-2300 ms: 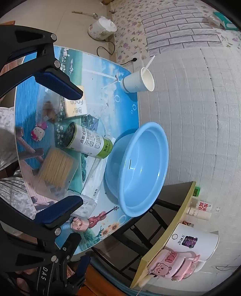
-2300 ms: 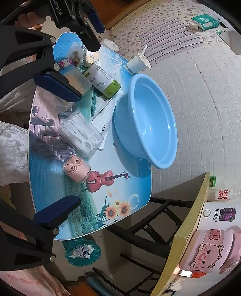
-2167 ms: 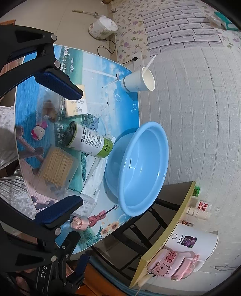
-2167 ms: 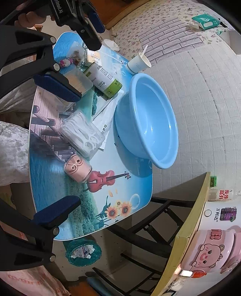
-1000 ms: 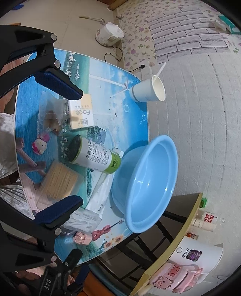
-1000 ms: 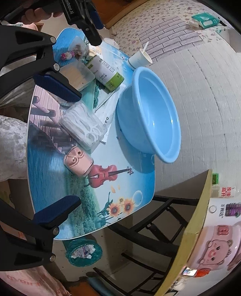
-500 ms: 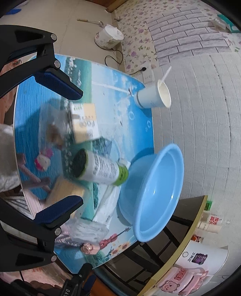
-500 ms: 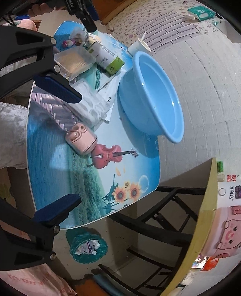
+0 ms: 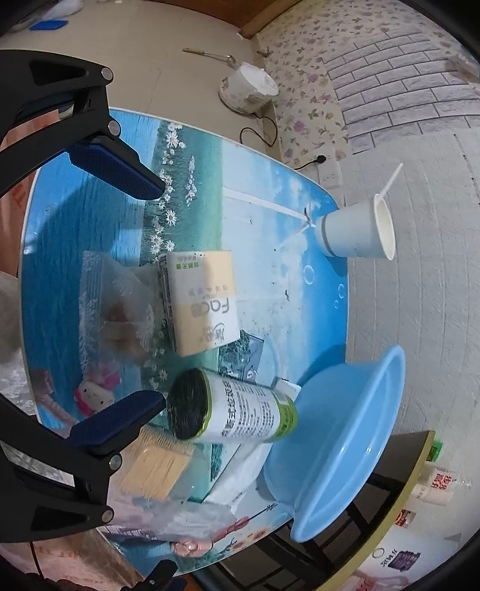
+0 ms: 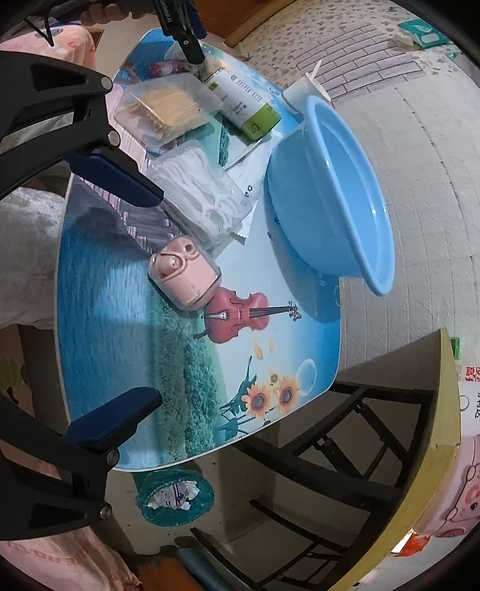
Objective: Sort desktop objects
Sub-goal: 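Move both grippers toward the tissue pack and pink box, then close the right gripper on the pink box while the left gripper approaches the tissue pack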
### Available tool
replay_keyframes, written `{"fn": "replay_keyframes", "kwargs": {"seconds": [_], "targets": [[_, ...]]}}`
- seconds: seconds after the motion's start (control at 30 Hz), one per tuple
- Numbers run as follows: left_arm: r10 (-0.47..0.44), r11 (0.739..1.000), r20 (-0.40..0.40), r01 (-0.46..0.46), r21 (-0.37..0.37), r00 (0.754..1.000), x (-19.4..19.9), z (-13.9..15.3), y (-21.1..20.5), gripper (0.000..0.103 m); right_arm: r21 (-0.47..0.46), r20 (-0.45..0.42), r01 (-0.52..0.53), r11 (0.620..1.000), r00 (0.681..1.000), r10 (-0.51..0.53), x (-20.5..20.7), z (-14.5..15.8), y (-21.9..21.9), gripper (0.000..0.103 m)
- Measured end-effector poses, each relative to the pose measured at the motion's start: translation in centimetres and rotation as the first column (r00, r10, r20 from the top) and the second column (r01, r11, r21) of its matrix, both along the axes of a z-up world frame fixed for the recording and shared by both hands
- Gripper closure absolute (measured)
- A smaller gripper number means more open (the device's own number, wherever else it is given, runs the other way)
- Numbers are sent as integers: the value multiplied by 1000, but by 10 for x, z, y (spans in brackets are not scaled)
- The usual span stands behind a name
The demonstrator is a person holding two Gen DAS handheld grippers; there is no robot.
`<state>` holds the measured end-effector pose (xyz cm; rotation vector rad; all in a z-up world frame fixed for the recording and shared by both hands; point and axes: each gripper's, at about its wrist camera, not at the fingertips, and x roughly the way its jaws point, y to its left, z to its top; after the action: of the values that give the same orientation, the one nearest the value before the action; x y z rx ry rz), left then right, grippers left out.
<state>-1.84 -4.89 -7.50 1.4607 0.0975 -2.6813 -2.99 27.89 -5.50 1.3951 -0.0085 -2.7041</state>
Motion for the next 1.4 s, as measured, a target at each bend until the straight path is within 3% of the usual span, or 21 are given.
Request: {"fn": "replay_keyframes", "kwargs": {"seconds": [0.33, 1.4], "targets": [[12, 1000, 13, -12, 18, 1000, -14, -9, 0, 0, 63, 5, 18, 998, 1000, -19, -9, -7, 7, 4], [82, 997, 39, -82, 1, 996, -31, -27, -20, 0, 103, -1, 1, 995, 1000, -1, -51, -23, 0, 4]]}}
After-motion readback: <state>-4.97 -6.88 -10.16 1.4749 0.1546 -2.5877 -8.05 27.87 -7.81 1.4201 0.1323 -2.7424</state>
